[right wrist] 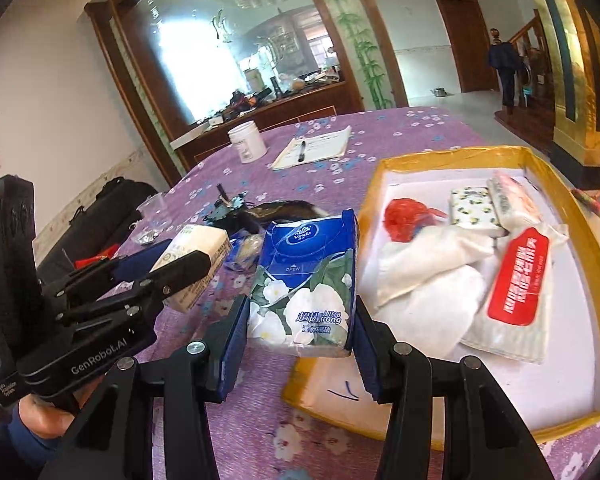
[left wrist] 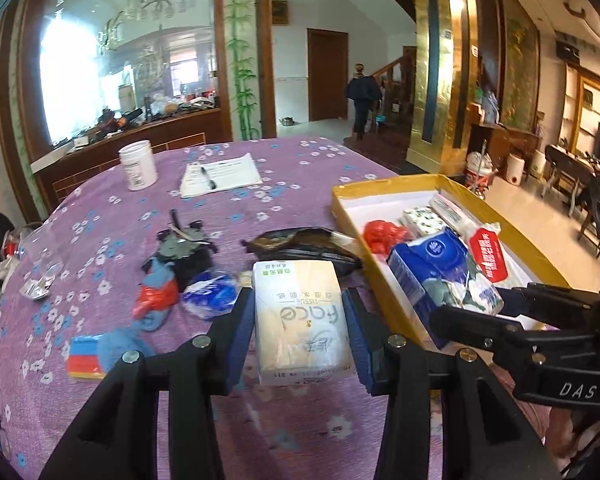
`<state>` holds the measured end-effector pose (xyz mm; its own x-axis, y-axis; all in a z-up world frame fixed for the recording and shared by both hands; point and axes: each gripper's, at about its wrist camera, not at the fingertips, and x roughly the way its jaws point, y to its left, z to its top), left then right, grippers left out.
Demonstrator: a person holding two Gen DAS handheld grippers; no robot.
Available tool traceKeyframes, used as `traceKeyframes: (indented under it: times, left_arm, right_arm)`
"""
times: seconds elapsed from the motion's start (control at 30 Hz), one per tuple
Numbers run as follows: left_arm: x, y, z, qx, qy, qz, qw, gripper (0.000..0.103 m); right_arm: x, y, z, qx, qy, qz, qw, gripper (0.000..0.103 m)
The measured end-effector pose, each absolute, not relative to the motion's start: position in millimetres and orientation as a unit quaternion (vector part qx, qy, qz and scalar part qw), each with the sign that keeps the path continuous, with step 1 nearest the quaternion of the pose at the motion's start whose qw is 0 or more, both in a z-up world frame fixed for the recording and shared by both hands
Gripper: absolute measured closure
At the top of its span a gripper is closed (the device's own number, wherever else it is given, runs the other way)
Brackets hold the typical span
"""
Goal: Organize soft objects
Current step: 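Carry the blue tissue pack and 'face' tissue pack over the yellow box, then open the right tool to drop the blue pack while the left tool releases the 'face' pack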
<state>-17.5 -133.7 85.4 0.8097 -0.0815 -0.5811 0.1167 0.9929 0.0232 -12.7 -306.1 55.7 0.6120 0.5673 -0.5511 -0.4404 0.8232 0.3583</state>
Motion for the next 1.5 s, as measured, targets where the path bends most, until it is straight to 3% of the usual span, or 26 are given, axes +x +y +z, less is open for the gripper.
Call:
traceKeyframes:
  times: [0.67,1.37,1.5]
  left_arm:
    - [26,-247,60,0.027,0.353,-0.189,0.916,0.06]
    - [37,-259,29,0.02,0.395,-0.221,0.892,0.06]
    - [38,-257,28,0.018,0.396,-0.217,0.892,0.053]
  right_arm:
    - [4,-430,36,0.175,0.34,0.162,0.91,0.05]
    - [20,-409,26,0.1,0.387,0.126,0.908,0.049]
    - [26,-407,24,0.097,0.4,0.12,0.904,0.048]
